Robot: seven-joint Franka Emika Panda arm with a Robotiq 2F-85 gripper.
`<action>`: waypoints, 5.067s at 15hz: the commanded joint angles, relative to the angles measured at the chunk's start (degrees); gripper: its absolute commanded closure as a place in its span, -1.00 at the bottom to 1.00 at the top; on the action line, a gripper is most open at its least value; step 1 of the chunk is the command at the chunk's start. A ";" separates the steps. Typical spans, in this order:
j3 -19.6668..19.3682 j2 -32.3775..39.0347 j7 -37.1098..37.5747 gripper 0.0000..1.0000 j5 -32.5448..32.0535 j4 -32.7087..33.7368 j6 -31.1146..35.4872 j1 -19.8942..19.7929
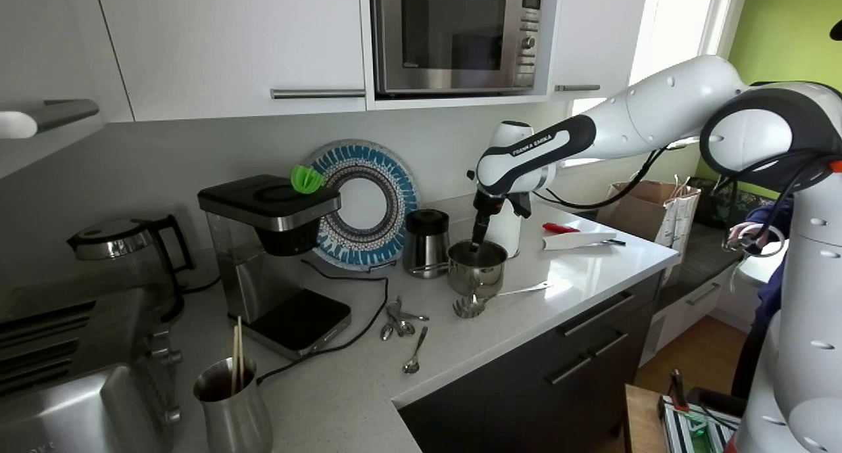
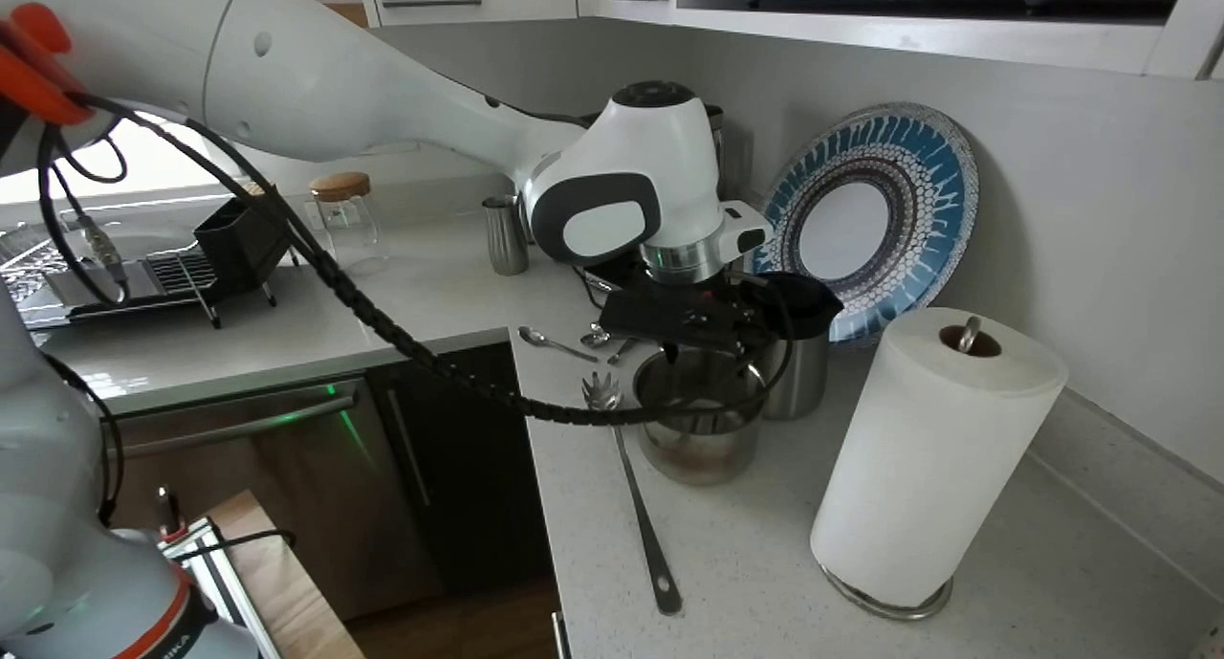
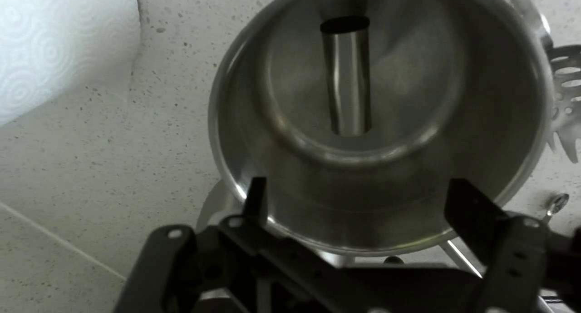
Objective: Remove the metallic cylinder from the pot and put it on the counter top
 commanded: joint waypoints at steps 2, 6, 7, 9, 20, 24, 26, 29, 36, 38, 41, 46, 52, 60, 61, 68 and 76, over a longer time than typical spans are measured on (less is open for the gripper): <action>1.97 1.39 2.49 -1.00 -4.46 -0.70 0.79 -1.12; 3.11 3.60 4.66 -1.00 -6.03 -0.71 0.70 -1.11; 3.32 4.05 5.28 -0.95 -6.48 -0.72 0.98 -1.13; 3.68 5.09 6.79 -0.85 -7.16 -0.07 0.56 -1.27; 5.17 9.76 6.51 -0.84 -7.41 2.78 -1.07 -3.98; 6.19 11.64 6.06 -0.85 -7.29 4.06 -0.88 -4.77; 6.40 12.47 6.21 -0.68 -7.68 4.66 -1.16 -5.01; 6.54 13.36 6.42 -0.14 -7.95 5.42 -1.95 -5.43; 8.31 11.52 3.49 0.78 -5.02 6.99 -7.26 -6.97; 8.95 10.40 1.70 0.78 -3.24 7.50 -9.66 -7.25; 8.81 7.18 -0.44 0.78 -1.80 7.07 -12.74 -6.98; 5.94 -1.36 1.24 0.78 -5.43 4.24 -12.81 -6.01; 6.08 -10.87 -9.53 0.78 1.27 -1.18 -19.14 -3.20; 9.54 -19.29 -10.71 0.78 4.94 -13.22 -16.47 6.37; 7.59 -16.86 -12.00 0.28 5.50 -8.73 -20.60 5.69; 8.61 -17.79 -10.76 0.28 5.33 -11.42 -17.66 7.39; 13.82 -9.74 -12.69 0.78 1.33 -10.22 -4.34 12.57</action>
